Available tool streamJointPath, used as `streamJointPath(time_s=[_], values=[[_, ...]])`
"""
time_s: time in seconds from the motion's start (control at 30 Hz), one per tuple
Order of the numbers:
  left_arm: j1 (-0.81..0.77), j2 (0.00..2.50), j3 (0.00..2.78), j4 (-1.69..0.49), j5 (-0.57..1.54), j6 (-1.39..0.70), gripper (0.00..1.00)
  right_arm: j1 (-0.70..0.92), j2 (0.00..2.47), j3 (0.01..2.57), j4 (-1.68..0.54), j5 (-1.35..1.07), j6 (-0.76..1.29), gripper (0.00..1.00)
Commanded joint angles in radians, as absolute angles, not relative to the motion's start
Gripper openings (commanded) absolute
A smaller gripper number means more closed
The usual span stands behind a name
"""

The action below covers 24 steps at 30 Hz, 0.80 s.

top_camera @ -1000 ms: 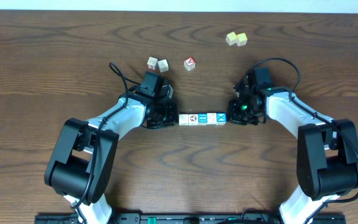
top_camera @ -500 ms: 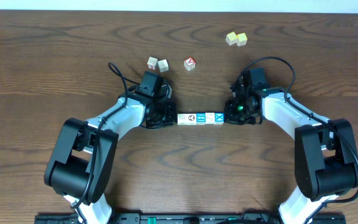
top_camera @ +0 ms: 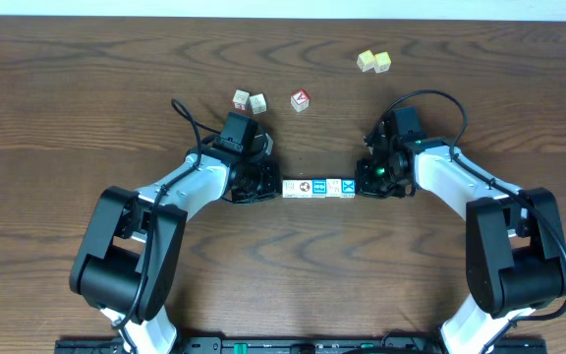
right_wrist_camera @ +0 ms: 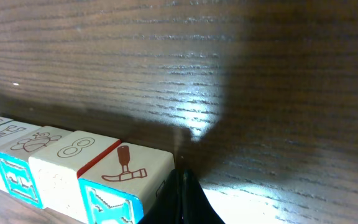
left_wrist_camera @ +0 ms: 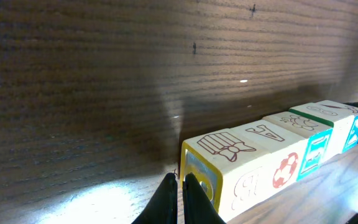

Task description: Lift 5 blocks

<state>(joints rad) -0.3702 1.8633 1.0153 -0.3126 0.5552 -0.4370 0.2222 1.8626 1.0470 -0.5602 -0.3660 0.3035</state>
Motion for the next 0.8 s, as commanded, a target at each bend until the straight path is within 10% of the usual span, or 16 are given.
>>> streamJointPath(time_s=[0.0,0.77], values=[[-0.377,1.876,1.012,-0.305,0.621,-0.430,0.07,0.243,1.842,1.079,-0.572,-0.416,0.302,0.01],[-0.377,1.872,1.012,-0.308,0.633,-0.430,0.07,0.244,1.842,1.158,-0.676,-0.427,0.302,0.01]])
